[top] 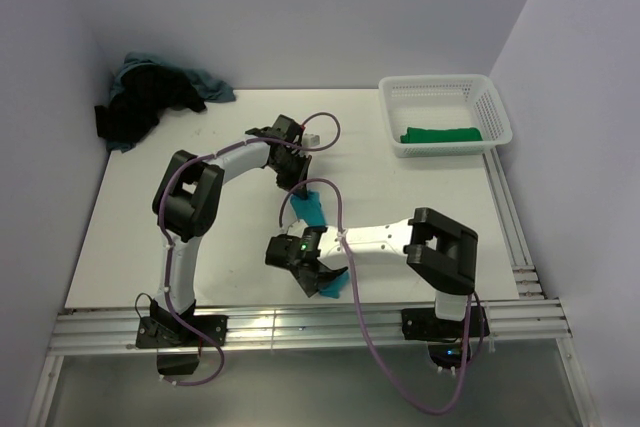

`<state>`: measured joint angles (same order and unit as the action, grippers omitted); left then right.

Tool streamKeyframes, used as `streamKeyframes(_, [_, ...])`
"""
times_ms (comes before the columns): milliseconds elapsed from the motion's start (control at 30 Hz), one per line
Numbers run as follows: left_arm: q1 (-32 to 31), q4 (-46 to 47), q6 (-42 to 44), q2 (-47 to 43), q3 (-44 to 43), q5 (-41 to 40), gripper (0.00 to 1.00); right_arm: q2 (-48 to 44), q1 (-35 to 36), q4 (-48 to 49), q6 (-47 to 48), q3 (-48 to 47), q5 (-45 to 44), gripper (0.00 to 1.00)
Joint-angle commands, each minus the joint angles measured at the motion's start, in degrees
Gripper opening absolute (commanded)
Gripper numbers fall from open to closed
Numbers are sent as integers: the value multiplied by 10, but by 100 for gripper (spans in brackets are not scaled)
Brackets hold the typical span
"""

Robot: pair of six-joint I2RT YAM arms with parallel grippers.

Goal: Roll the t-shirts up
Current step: Roll the tshirt

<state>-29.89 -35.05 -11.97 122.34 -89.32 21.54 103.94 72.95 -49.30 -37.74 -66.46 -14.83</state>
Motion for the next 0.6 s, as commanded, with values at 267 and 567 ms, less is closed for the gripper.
streamKeyframes(267, [11, 10, 20, 44, 6, -110, 0, -35, 28, -86, -47, 49, 83, 70])
streamKeyframes(567, [11, 13, 19, 46, 10, -108, 0, -66, 32, -84, -62, 80, 90, 65])
